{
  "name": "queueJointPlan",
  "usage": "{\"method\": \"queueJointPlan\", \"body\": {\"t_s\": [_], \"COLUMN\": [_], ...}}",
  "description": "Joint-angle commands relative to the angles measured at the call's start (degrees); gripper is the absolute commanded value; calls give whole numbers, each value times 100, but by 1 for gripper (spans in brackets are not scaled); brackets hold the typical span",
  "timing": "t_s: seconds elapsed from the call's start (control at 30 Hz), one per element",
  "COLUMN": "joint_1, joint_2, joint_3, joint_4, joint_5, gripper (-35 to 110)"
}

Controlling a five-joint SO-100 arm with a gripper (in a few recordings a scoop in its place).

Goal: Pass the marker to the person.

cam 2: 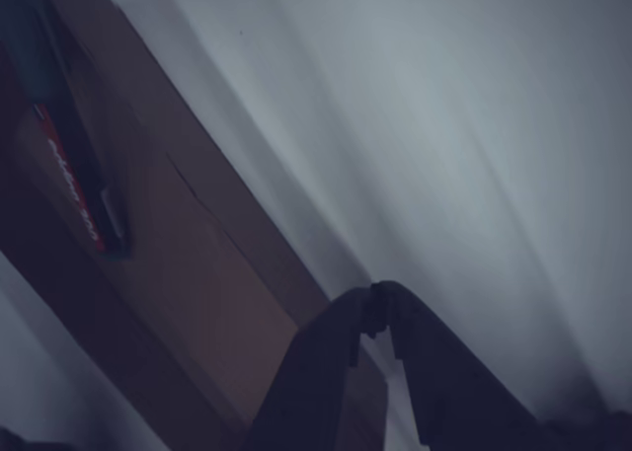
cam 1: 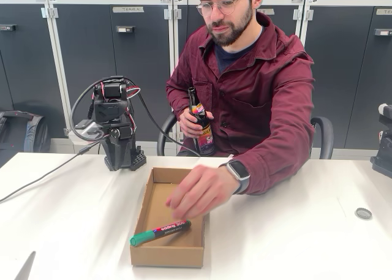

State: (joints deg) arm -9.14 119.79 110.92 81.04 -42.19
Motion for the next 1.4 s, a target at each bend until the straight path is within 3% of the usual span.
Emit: {"method": "queueJointPlan", "body": {"t_s": [0.0, 0.37, 0.63, 0.93, 1.37], "joint_1": [26, -44, -325, -422, -598], "joint_2": [-1397, -3296, -4623, -6064, -6021], "joint_3": [-1354, -3551, -5880, -7409, -7014], "joint_4": [-44, -272, 483, 589, -316], "joint_5": [888, 1608, 1995, 1951, 1345], "gripper": [-5, -2, -2, -1, 0]}}
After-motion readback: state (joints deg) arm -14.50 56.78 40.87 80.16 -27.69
